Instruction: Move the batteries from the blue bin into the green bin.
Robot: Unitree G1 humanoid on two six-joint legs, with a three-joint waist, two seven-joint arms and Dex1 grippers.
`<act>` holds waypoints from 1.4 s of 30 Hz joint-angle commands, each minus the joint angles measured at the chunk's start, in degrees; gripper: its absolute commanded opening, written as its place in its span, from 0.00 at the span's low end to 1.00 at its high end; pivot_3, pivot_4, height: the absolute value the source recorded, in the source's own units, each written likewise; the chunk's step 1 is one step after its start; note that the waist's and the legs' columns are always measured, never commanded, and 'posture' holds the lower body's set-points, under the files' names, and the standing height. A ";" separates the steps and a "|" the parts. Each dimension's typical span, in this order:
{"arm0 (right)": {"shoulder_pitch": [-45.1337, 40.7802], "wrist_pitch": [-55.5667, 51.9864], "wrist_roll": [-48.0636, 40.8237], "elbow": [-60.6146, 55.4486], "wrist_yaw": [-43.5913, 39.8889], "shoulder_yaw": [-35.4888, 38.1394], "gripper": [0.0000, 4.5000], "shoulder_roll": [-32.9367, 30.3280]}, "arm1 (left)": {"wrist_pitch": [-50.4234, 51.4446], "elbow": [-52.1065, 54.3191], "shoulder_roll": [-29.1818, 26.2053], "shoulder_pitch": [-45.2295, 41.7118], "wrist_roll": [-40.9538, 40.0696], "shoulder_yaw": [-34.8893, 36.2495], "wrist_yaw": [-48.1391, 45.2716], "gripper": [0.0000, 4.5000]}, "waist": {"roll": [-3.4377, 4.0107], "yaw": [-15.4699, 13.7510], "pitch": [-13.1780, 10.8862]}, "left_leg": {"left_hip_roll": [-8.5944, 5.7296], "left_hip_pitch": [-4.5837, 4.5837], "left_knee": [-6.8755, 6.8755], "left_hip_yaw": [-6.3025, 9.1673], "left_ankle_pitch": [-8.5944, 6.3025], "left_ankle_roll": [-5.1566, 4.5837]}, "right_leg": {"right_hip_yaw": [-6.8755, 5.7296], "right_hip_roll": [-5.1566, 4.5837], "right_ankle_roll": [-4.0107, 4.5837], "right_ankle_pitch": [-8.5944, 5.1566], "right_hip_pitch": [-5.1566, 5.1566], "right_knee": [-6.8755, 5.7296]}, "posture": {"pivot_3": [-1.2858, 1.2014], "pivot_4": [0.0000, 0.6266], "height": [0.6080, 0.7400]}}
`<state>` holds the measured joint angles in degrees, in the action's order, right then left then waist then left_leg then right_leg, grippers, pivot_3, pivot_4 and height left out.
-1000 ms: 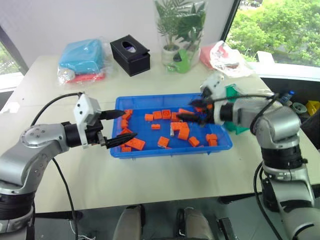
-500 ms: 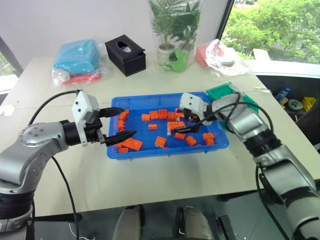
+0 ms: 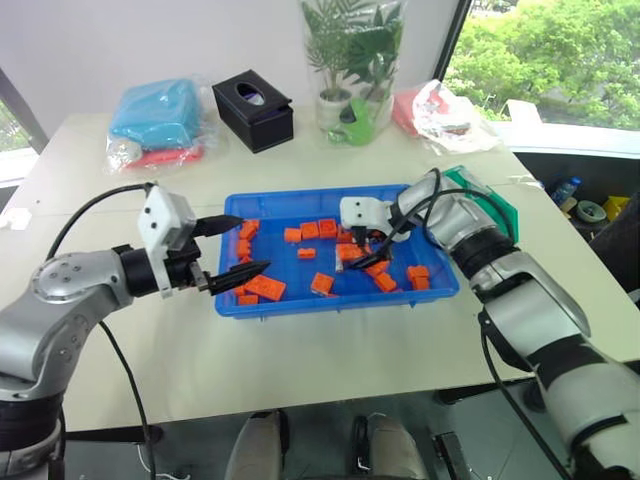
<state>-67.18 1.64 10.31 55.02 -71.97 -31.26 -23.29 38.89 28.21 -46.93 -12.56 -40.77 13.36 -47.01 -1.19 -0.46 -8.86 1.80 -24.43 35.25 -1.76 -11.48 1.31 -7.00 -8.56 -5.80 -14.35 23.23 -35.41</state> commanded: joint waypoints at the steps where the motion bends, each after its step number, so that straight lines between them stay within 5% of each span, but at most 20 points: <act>1: -1.36 2.67 2.02 2.99 -0.14 1.03 0.79 0.50 | -0.26 2.23 -0.51 0.00 -1.08 2.39 0.72 1.00 | 0.00 -0.05 0.00 | 0.00 0.01 0.00 0.01 0.00 0.00 | 0.00 0.00 0.00 0.00 0.00 -0.02 | 0.52 0.24 0.40; 7: -0.50 1.86 1.51 0.99 -1.67 4.42 0.12 -0.39 | -0.36 1.99 -0.84 0.03 -1.17 2.56 0.71 1.00 | 0.00 -0.09 0.01 | 0.00 0.02 0.01 0.01 0.00 0.01 | 0.00 0.00 0.02 -0.01 -0.01 -0.04 | 0.52 0.24 0.40; 19: 8.62 -10.82 -0.22 -17.72 -0.02 12.89 0.12 -11.90 | -1.38 -1.29 -0.18 -3.84 0.14 -0.98 -1.28 1.00 | -0.03 -0.04 0.02 | 0.00 0.02 0.03 -0.01 0.01 0.02 | 0.00 -0.01 -0.02 0.01 -0.11 -0.06 | 0.52 0.24 0.40; 24: 13.06 -20.34 -0.43 -28.42 4.86 15.52 0.58 -11.45 | -1.73 -2.37 0.09 -5.12 0.65 -2.00 -2.08 1.00 | -0.02 -0.02 0.02 | 0.01 0.01 0.00 -0.04 0.03 0.01 | 0.01 -0.01 -0.05 0.03 -0.18 -0.10 | 0.52 0.24 0.40; 36: 18.64 -78.09 -11.29 -60.24 18.93 24.30 0.58 -0.56 | -2.20 -1.81 -0.41 -3.78 0.63 -1.98 -3.52 1.00 | -0.12 -0.44 0.09 | 0.02 0.01 0.06 0.05 0.02 0.02 | -0.02 -0.04 0.00 0.02 -0.04 -0.07 | 0.52 0.24 0.40; 42: 23.27 -86.43 -15.13 -64.74 26.01 22.65 0.58 2.38 | -2.06 -1.97 -0.18 -4.61 0.73 -2.42 -3.56 1.00 | -0.14 -0.27 0.10 | 0.02 -0.01 0.05 0.04 -0.06 0.15 | -0.03 -0.04 0.14 -0.04 -0.02 -0.04 | 0.52 0.24 0.40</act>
<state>-43.16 -84.32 -3.70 -7.68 -47.92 -9.04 -21.15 37.81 24.98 -46.83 -16.15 -39.98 10.24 -50.56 -1.33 -0.74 -8.76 1.82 -24.45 35.30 -1.72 -11.54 1.45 -7.03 -8.59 -5.66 -14.39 23.22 -35.45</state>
